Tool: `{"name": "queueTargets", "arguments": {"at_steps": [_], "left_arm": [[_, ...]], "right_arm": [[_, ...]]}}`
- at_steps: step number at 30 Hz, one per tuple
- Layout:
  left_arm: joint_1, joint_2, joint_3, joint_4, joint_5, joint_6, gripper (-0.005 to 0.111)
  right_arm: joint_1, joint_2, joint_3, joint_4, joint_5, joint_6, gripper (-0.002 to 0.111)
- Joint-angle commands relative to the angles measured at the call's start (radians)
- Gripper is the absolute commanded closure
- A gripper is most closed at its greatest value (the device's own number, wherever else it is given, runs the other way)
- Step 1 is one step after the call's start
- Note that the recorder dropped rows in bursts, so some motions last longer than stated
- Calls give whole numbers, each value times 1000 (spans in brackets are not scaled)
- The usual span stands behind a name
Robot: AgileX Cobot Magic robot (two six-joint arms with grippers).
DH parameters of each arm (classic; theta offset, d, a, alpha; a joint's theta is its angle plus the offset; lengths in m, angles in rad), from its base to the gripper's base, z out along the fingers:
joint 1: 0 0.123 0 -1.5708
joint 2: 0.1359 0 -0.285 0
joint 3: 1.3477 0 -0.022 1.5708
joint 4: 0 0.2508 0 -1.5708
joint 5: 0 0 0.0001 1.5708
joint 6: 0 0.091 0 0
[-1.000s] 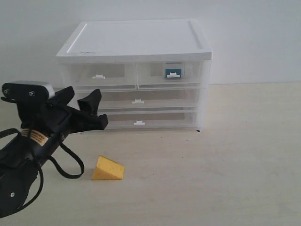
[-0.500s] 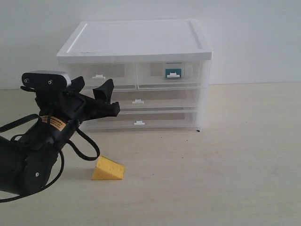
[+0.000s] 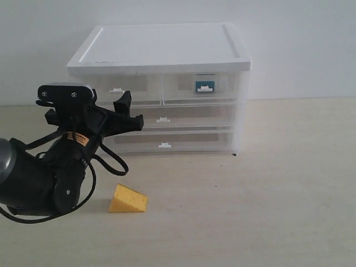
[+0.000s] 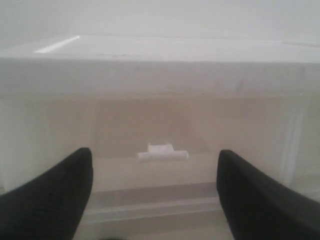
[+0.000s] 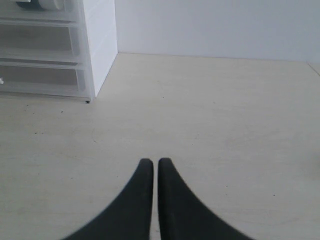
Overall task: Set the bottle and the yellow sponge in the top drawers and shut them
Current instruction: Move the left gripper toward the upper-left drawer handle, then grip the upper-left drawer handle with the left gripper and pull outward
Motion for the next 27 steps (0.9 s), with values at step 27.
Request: {"name": "queueTargets", "arguments": {"at_steps": [27], "left_arm": [[-4,78,-150,-87,27,83,50]], "right_arm": [[-1,-6,4,-2,-10,0,107]]}}
